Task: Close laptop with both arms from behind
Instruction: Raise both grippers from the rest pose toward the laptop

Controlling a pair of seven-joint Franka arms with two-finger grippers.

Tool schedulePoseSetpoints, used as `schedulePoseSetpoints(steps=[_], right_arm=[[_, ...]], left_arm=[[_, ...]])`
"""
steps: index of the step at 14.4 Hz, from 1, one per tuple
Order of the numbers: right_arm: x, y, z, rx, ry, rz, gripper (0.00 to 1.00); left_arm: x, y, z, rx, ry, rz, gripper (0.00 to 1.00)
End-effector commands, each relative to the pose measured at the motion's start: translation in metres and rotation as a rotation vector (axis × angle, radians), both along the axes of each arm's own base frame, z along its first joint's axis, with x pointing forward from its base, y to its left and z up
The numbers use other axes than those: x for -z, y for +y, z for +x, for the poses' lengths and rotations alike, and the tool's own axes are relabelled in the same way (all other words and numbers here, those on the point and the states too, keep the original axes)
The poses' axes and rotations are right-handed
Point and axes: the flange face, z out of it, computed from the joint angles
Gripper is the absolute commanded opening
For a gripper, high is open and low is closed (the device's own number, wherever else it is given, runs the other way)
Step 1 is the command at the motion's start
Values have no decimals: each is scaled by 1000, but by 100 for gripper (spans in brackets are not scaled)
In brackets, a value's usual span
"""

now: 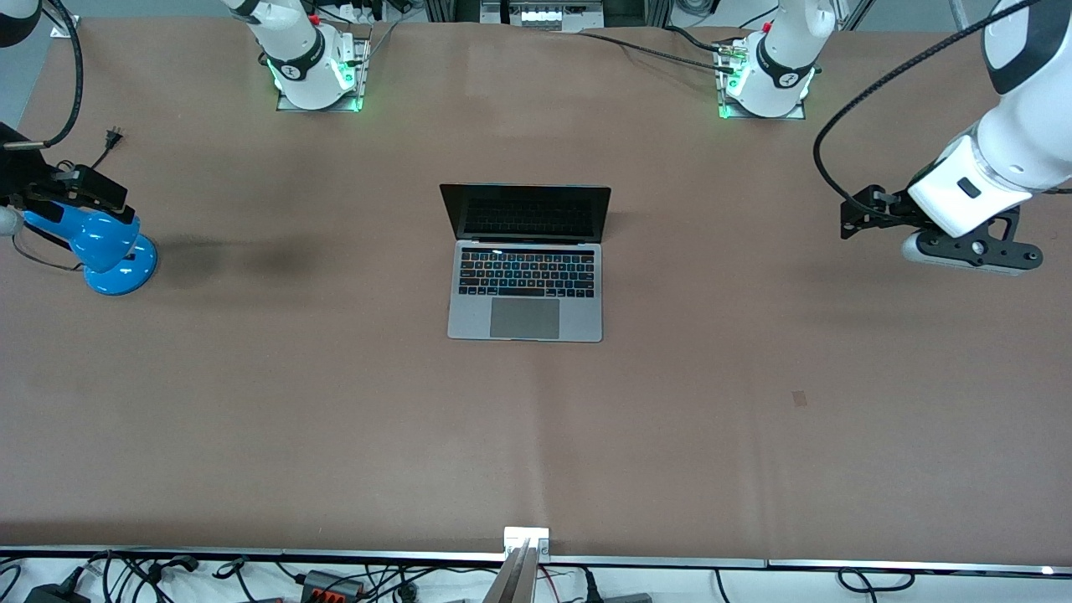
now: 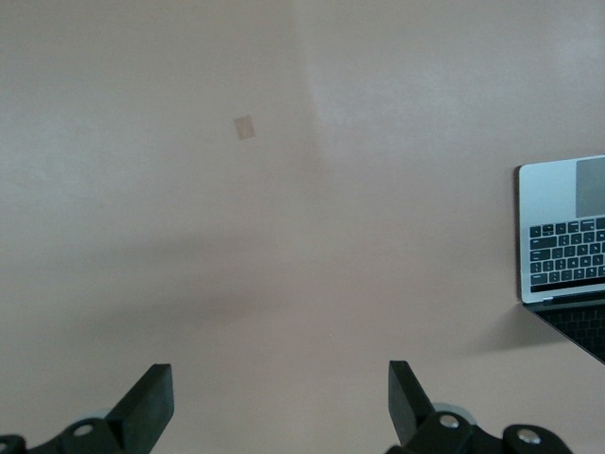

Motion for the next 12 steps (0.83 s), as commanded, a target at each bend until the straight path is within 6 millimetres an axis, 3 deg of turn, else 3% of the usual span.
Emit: schedulePoseSetpoints(steps=[1, 3, 6, 10, 11, 12], right_arm=[[1, -2, -5, -1, 11, 7, 34], [1, -1, -6, -2, 17, 7, 0], [4, 4, -5, -22, 25, 8, 0], [15, 35, -1, -65, 57, 11, 0], [15, 44, -1, -74, 56, 11, 0], [23, 54, 3, -88, 70, 11, 0]], left_arm=[[16, 33, 13, -41, 37, 3, 100], [20, 36, 15, -41, 44, 15, 100], [24, 41, 19, -46, 49, 2, 100], [25, 28, 17, -26, 65, -3, 30], [24, 22, 13, -16, 87, -2, 8], [25, 13, 11, -1, 98, -4, 1]])
